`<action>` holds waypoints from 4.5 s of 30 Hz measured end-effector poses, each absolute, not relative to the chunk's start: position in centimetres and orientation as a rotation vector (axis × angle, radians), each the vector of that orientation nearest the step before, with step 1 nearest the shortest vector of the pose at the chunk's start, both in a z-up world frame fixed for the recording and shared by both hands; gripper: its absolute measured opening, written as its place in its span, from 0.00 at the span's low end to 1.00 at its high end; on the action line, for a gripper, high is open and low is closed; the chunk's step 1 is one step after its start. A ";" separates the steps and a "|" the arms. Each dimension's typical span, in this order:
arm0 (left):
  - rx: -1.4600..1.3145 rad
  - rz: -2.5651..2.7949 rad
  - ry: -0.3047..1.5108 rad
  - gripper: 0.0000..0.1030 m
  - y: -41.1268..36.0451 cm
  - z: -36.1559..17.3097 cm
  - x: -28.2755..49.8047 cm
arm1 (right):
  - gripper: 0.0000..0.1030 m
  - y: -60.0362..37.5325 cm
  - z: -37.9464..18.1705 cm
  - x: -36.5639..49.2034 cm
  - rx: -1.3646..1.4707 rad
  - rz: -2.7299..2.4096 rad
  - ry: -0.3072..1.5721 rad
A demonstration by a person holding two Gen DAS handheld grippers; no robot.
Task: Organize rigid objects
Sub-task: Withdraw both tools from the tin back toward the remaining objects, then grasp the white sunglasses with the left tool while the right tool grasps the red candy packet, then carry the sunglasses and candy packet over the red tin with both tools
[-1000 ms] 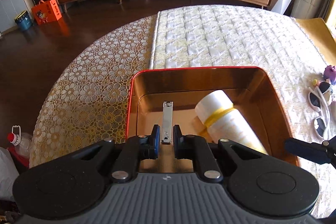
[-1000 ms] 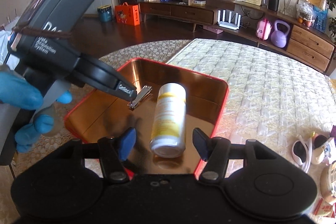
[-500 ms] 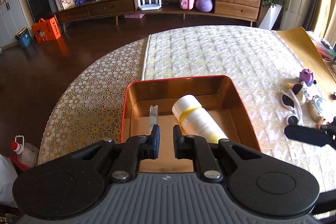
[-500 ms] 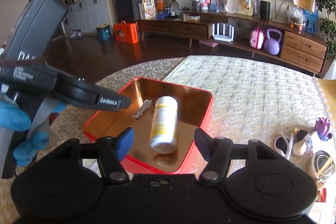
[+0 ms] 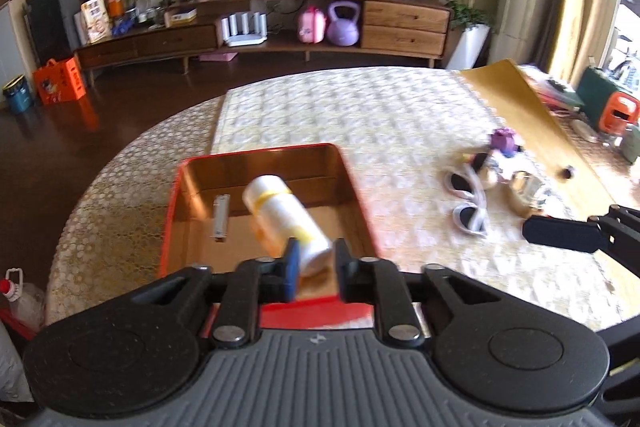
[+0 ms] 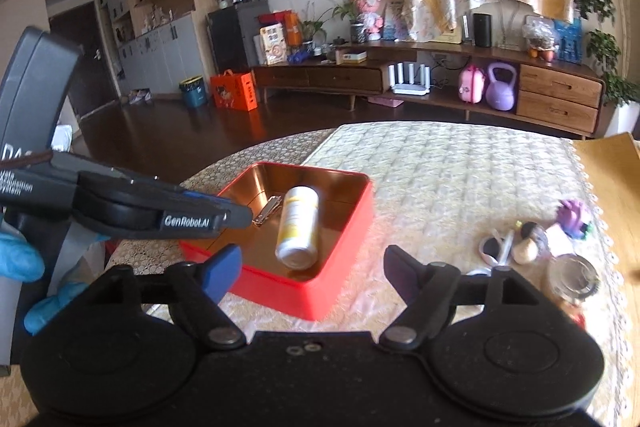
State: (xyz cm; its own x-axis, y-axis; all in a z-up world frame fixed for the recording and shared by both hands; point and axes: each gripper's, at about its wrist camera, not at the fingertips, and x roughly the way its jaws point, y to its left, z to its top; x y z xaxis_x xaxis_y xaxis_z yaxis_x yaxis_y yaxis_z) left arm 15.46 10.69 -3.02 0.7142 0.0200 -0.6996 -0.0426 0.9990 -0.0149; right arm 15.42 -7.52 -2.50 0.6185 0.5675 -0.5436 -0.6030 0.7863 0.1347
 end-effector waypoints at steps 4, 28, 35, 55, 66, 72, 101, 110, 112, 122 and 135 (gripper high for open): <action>-0.032 0.009 0.749 0.46 8.5 -2.7 13.9 | 0.81 -9.6 -2.4 14.1 -0.039 0.632 0.579; -0.079 -0.099 0.728 0.93 0.4 -4.7 15.7 | 0.99 -21.4 -4.9 14.0 0.017 0.412 0.565; -0.073 -0.112 0.705 1.00 -1.3 -6.0 18.2 | 0.99 -22.9 -7.1 16.5 -0.010 0.388 0.603; -0.039 -0.103 0.821 1.00 -3.7 -12.6 26.2 | 0.84 -24.6 -12.5 25.1 -0.012 0.430 0.716; 0.002 -0.077 0.836 0.99 -4.2 -14.7 28.3 | 0.68 -24.6 -13.8 26.5 0.030 0.467 0.754; 0.010 -0.079 0.835 0.91 -4.3 -15.2 28.8 | 0.58 -24.2 -13.7 26.6 0.010 0.477 0.747; 0.078 -0.123 0.800 0.40 -5.2 -14.3 27.1 | 0.22 -23.0 -12.8 24.8 -0.003 0.428 0.697; 0.010 -0.113 0.798 0.40 -3.2 -12.5 25.3 | 0.22 -22.3 -11.2 22.4 0.000 0.446 0.689; 0.002 -0.110 0.788 0.40 -2.7 -11.9 24.8 | 0.22 -22.1 -10.7 21.8 -0.002 0.452 0.685; -0.041 -0.099 0.746 0.40 -0.1 -9.6 22.2 | 0.22 -20.0 -8.0 19.4 -0.030 0.495 0.640; -0.109 -0.109 0.668 0.39 3.1 -5.9 19.0 | 0.22 -16.7 -5.2 16.6 -0.091 0.537 0.590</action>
